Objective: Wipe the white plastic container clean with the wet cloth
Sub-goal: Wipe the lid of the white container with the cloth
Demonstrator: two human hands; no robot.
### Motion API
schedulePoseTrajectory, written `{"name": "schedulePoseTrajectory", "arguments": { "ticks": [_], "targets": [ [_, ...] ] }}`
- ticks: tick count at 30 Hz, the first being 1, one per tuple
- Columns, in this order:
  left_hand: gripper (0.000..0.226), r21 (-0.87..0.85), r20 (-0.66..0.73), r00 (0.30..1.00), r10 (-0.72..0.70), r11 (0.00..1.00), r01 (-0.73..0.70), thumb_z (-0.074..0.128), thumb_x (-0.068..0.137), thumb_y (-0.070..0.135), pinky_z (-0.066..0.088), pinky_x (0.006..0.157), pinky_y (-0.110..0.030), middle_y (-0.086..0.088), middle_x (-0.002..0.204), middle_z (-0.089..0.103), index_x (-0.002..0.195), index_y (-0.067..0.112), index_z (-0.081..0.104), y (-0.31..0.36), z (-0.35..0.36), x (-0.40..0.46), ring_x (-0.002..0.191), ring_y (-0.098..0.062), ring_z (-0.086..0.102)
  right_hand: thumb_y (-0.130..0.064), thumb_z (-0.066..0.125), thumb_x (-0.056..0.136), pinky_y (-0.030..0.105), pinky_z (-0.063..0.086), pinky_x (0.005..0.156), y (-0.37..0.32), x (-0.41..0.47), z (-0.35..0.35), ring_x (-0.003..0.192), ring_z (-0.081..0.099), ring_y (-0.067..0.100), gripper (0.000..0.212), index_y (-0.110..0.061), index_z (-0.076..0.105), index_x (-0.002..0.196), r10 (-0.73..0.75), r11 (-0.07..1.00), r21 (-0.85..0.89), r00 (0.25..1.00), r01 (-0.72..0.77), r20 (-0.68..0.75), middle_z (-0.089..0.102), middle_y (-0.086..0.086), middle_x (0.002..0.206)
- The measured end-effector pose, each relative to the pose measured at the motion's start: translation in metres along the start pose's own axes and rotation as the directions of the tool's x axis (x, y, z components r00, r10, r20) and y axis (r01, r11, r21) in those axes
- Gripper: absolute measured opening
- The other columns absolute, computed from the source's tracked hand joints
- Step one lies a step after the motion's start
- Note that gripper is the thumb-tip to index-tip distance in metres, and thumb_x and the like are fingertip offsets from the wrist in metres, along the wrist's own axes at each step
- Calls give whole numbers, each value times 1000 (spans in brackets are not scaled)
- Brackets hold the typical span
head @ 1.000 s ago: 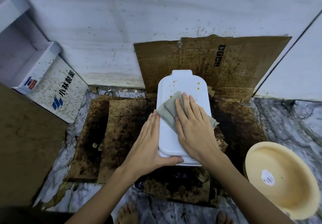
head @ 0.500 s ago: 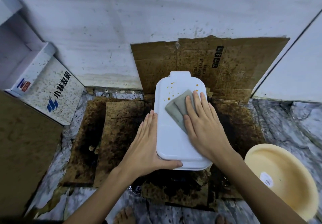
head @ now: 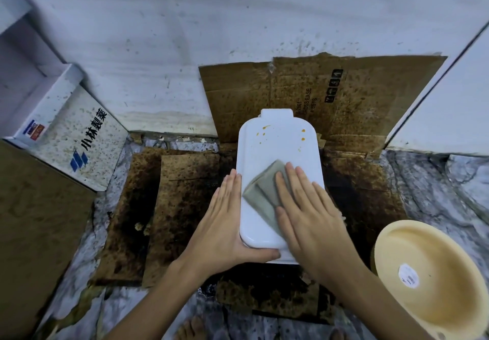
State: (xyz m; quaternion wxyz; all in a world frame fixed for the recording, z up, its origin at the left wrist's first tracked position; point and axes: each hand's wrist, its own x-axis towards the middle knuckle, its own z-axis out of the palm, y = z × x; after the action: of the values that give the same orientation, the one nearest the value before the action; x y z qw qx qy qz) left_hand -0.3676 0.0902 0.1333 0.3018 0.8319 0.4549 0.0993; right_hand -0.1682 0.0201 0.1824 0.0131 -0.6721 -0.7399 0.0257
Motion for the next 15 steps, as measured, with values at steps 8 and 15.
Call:
{"name": "schedulePoseTrajectory", "arguments": {
  "ticks": [8,15],
  "targets": [
    [163,7,24,1000,-2,1000,2,57,56,105,-10,132,-34,13,166,-45,160,21,-37,0,-4,2,155,-2,-36,-37,17,114,43,3,133,22,88,-2,165,-8,25,63,-12,5,170,238,966,115,970,-231,-52,-7,11,178],
    [163,27,26,1000,-11,1000,11,53,54,108,-8,133,-34,11,167,-43,160,22,-36,-1,-5,2,155,-1,-35,-35,18,114,40,6,131,0,125,-2,165,-2,25,62,-12,8,170,89,991,102,995,-84,-54,-1,11,178]
  ]
}}
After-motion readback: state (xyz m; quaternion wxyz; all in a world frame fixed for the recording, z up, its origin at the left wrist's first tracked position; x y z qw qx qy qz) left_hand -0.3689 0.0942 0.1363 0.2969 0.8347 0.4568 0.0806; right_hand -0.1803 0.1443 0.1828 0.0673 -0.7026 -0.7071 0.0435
